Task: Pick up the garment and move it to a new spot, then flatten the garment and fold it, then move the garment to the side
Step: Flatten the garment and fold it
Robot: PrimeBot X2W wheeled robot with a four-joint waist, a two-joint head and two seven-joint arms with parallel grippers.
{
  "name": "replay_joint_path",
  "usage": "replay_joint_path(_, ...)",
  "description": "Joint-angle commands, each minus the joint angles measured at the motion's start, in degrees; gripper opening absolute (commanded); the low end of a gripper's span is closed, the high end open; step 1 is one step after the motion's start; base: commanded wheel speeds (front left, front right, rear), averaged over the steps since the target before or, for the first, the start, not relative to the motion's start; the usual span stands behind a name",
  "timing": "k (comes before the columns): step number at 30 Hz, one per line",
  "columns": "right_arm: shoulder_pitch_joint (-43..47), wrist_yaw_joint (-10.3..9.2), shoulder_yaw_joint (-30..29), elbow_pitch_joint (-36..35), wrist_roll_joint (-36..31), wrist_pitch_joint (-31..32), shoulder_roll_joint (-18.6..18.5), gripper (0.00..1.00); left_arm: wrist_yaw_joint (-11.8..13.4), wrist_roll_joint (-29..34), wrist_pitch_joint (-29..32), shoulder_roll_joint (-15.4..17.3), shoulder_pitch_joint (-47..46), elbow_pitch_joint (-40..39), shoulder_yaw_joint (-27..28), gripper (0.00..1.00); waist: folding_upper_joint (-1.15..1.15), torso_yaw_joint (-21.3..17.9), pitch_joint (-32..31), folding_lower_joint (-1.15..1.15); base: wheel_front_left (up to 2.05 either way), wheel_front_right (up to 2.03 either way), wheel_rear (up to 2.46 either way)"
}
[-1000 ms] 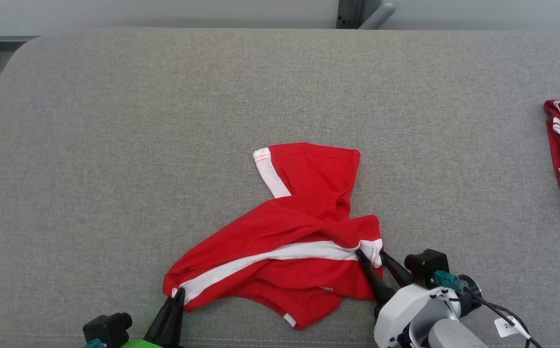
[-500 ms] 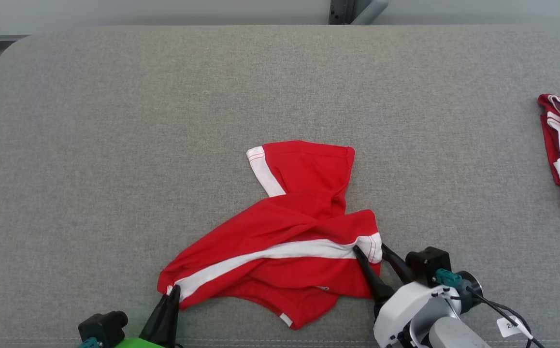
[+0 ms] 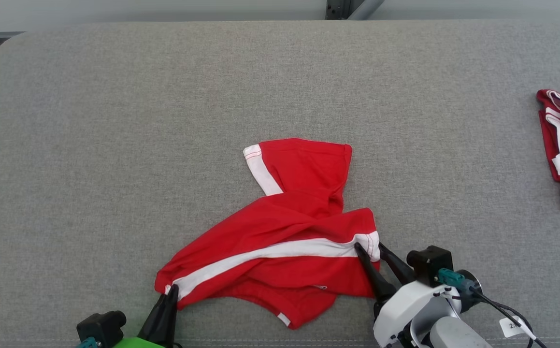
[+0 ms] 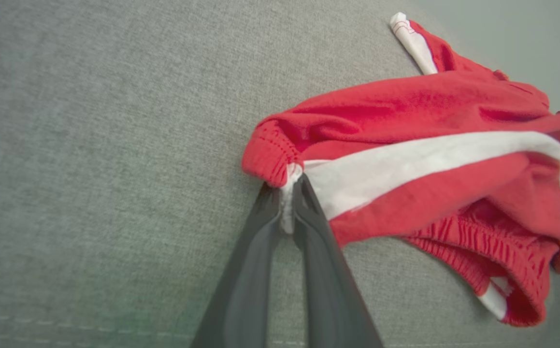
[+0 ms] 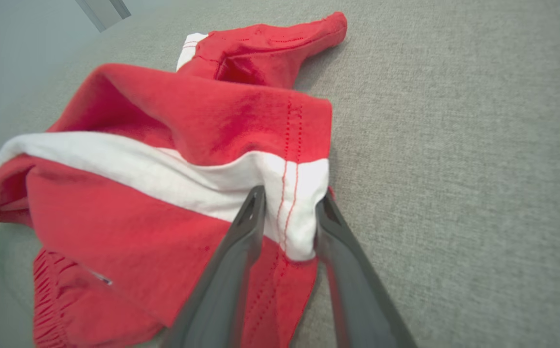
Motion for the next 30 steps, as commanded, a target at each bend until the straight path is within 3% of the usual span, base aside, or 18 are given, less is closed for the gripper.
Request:
replay_joint_path(1, 0.57, -0.07, 0.18, -0.33, 0.55, 0.17, -0.35, 0.46, -0.38, 0.52, -0.27, -0.03, -0.67, 0.17, 0.23, 0.0, 0.0, -0.08, 0.04, 0.0, 0.0, 0.0, 0.0)
replay_joint_path(4, 0.66, -0.07, 0.51, -0.55, 1.01, 0.46, -0.39, 0.39, -0.32, 0.72, -0.26, -0.05, -0.65, 0.06, 0.45, 0.0, 0.0, -0.25, 0.18, 0.0, 0.0, 0.0, 0.0)
replay_joint_path(8, 0.59, -0.07, 0.98, -0.69, 1.52, 0.76, -0.69, 0.19, -0.32, 0.87, -0.22, -0.18, -0.81, 0.12, 0.42, 0.0, 0.0, -0.26, 0.35, 0.0, 0.0, 0.0, 0.0)
replay_joint_path(15, 0.3, -0.07, 1.27, -1.15, 2.08, 0.88, -1.17, 0.11, -0.35, 0.96, -0.21, -0.28, -0.77, 0.22, 0.67, 0.0, 0.0, -0.27, 0.25, 0.0, 0.0, 0.0, 0.0)
replay_joint_path(17, 0.63, -0.07, 1.4, -1.6, 2.52, 0.85, -1.42, 0.01, -0.36, 0.96, -0.22, -0.29, -0.61, 0.27, 0.73, 0.0, 0.0, -0.29, 0.05, 0.0, 0.0, 0.0, 0.0)
replay_joint_path(24, 3.95, -0.07, -0.01, -10.3, 9.66, 1.09, -5.25, 0.0, -0.39, 0.77, -0.17, 0.66, 0.16, -2.91, 1.21, 0.0, 0.0, -0.65, -1.22, 0.0, 0.0, 0.0, 0.0)
replay_joint_path(30, 7.8, -0.08, -2.34, -21.7, 18.21, 5.31, -10.55, 0.0, 0.7, 0.13, 2.31, 2.55, 1.31, -12.3, 1.39, 0.0, 0.0, -1.43, -2.57, 0.0, 0.0, 0.0, 0.0)
